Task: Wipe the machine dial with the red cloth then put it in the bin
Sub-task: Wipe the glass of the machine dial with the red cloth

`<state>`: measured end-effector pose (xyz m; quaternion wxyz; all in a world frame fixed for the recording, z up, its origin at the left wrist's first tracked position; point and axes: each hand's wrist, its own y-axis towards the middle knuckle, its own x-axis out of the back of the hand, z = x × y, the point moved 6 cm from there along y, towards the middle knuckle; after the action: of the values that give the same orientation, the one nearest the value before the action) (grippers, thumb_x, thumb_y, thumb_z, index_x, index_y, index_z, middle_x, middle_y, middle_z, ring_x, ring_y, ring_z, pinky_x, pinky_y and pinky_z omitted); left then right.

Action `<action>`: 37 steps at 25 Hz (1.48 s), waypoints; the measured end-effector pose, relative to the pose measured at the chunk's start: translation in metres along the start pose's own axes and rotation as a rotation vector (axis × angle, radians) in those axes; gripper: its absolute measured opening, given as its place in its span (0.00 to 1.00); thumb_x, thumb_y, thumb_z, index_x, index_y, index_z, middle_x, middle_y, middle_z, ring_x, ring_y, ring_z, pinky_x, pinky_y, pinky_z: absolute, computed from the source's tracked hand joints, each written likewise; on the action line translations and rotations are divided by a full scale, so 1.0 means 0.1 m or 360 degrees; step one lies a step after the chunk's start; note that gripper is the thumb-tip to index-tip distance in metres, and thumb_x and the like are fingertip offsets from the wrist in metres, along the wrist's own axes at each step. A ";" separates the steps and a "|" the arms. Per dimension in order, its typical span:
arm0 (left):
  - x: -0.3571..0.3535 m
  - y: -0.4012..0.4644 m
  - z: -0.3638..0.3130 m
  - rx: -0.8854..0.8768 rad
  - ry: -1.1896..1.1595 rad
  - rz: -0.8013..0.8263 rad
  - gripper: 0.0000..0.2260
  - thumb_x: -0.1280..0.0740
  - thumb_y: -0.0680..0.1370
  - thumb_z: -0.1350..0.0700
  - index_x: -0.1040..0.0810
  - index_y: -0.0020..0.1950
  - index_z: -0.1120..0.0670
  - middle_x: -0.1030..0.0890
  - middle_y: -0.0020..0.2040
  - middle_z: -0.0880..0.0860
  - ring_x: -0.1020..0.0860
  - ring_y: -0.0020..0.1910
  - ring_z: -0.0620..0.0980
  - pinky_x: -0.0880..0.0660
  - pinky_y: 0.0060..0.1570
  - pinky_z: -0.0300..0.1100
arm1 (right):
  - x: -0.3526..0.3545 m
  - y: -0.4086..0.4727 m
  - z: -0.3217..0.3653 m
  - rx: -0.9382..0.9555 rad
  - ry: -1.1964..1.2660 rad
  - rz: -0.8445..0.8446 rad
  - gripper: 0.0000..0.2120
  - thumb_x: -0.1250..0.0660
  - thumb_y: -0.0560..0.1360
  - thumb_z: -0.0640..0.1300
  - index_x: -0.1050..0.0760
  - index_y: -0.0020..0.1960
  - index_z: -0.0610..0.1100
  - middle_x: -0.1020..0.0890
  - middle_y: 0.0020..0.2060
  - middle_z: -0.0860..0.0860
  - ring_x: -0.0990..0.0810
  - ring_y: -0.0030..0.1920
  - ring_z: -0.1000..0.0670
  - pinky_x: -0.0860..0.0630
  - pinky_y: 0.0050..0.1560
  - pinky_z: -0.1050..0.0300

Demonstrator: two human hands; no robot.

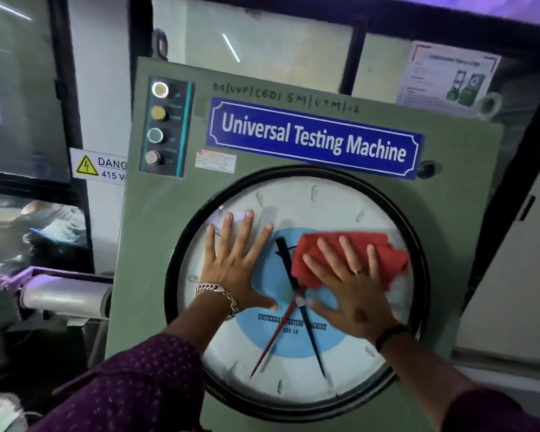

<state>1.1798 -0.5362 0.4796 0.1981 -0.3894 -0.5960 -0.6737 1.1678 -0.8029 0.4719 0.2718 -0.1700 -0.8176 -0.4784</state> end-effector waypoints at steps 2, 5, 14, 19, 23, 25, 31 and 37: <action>-0.02 -0.02 0.00 0.0025 -0.0013 -0.0004 0.77 0.31 0.48 0.13 0.56 0.91 0.42 0.60 0.91 0.56 0.65 0.87 0.67 0.67 0.81 0.72 | -0.03 -0.28 -0.18 -0.0095 -0.0088 -0.0036 0.38 0.47 0.83 0.76 0.39 0.89 0.61 0.44 0.91 0.52 0.48 0.91 0.39 0.44 0.80 0.16; -0.07 -0.03 -0.02 0.0066 -0.0059 0.0000 0.78 0.32 0.48 0.13 0.55 0.91 0.43 0.59 0.91 0.56 0.63 0.88 0.68 0.66 0.81 0.73 | 0.10 0.13 -0.28 -0.0689 0.0035 -0.0182 0.38 0.49 0.84 0.73 0.41 0.90 0.58 0.42 0.91 0.48 0.45 0.90 0.35 0.53 0.84 0.19; -0.11 -0.10 -0.01 0.0170 -0.0100 -0.0017 0.78 0.32 0.49 0.13 0.57 0.91 0.45 0.62 0.91 0.55 0.66 0.88 0.64 0.67 0.82 0.70 | 0.03 -0.12 -0.08 -0.0139 0.0022 -0.0075 0.37 0.48 0.83 0.75 0.40 0.89 0.64 0.46 0.92 0.55 0.49 0.91 0.40 0.48 0.81 0.17; -0.18 -0.21 -0.02 0.0298 -0.0198 0.0002 0.78 0.32 0.51 0.13 0.61 0.90 0.46 0.66 0.90 0.53 0.66 0.88 0.63 0.72 0.81 0.67 | 0.19 0.73 0.31 -0.0170 0.0152 -0.0114 0.40 0.50 0.82 0.77 0.47 0.90 0.64 0.48 0.92 0.55 0.53 0.91 0.39 0.60 0.84 0.22; -0.22 -0.29 0.00 0.0393 -0.0205 0.0009 0.77 0.31 0.53 0.13 0.65 0.89 0.45 0.71 0.88 0.53 0.70 0.87 0.61 0.76 0.79 0.67 | 0.06 0.04 0.22 0.0281 0.0056 0.0052 0.39 0.47 0.82 0.78 0.44 0.89 0.65 0.46 0.92 0.56 0.51 0.92 0.41 0.49 0.80 0.16; -0.22 -0.28 -0.01 0.0408 -0.0199 -0.0016 0.78 0.30 0.52 0.13 0.66 0.89 0.45 0.72 0.88 0.53 0.69 0.87 0.62 0.76 0.78 0.68 | 0.11 0.06 0.00 -0.0008 0.0055 0.0004 0.40 0.51 0.82 0.79 0.43 0.89 0.64 0.47 0.92 0.56 0.51 0.91 0.40 0.51 0.81 0.16; -0.29 -0.36 0.00 0.0463 -0.0271 -0.0074 0.74 0.32 0.56 0.14 0.64 0.90 0.45 0.67 0.89 0.53 0.68 0.87 0.61 0.72 0.80 0.69 | 0.16 0.84 0.66 0.0074 0.0095 -0.0141 0.42 0.47 0.80 0.81 0.44 0.89 0.66 0.45 0.92 0.56 0.49 0.91 0.38 0.55 0.83 0.18; -0.38 -0.44 0.00 0.0555 -0.0285 -0.0080 0.74 0.35 0.57 0.11 0.62 0.90 0.47 0.65 0.90 0.54 0.66 0.88 0.61 0.73 0.80 0.68 | 0.19 0.66 0.27 -0.0005 0.0071 -0.0183 0.40 0.47 0.80 0.79 0.42 0.89 0.66 0.44 0.91 0.56 0.47 0.91 0.39 0.53 0.82 0.18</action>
<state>1.1713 -0.5342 0.4217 0.1920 -0.3926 -0.7284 -0.5277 1.1811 -0.7468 0.5181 0.2618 -0.1123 -0.8190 -0.4981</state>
